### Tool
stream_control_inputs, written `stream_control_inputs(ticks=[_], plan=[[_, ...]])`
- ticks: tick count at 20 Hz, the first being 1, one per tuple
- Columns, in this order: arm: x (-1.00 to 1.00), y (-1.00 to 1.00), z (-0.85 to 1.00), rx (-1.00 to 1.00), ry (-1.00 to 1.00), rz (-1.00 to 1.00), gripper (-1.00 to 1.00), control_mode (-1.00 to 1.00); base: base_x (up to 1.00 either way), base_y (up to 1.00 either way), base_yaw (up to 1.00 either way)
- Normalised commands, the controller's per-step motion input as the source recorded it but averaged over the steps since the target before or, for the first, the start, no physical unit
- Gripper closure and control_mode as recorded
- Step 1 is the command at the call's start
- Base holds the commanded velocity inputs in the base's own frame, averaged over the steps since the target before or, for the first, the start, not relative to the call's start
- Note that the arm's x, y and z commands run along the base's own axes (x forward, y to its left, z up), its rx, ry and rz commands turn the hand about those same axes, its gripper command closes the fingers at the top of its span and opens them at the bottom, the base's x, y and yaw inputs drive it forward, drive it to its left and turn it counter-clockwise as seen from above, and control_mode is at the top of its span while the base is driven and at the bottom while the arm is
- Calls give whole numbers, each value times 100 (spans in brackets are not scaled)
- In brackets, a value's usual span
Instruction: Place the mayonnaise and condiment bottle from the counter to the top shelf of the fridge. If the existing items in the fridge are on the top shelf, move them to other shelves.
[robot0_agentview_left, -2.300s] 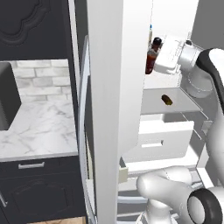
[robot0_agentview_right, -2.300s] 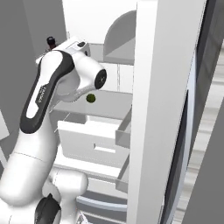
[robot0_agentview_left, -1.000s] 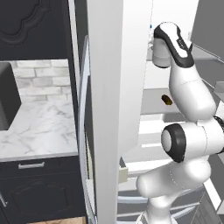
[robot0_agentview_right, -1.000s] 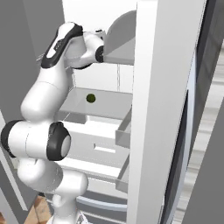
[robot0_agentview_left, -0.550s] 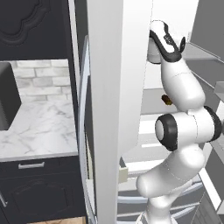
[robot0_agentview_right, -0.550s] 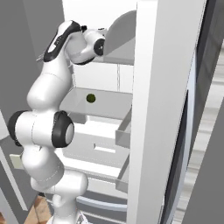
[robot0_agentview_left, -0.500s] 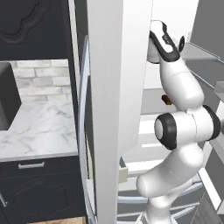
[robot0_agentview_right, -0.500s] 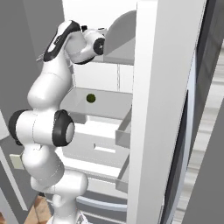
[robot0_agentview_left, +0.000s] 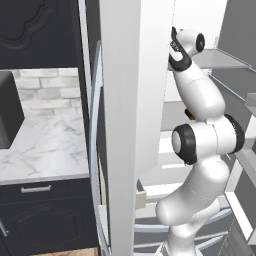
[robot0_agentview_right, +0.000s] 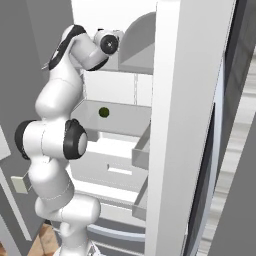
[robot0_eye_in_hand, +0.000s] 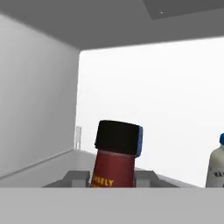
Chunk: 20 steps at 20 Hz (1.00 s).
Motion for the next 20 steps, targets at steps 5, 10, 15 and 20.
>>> stream_control_inputs(ticks=[5, 10, 15, 20], plan=[[5, -30, -35, 4, 4, -11, 100, -100, 0, 0, 0], [0, -13, -5, 3, 0, -1, 100, -100, 0, 0, 0], [-37, 0, -14, 0, -23, 9, 100, -100, 0, 0, 0], [-6, 0, -1, 0, -14, 8, 100, -100, 0, 0, 0]])
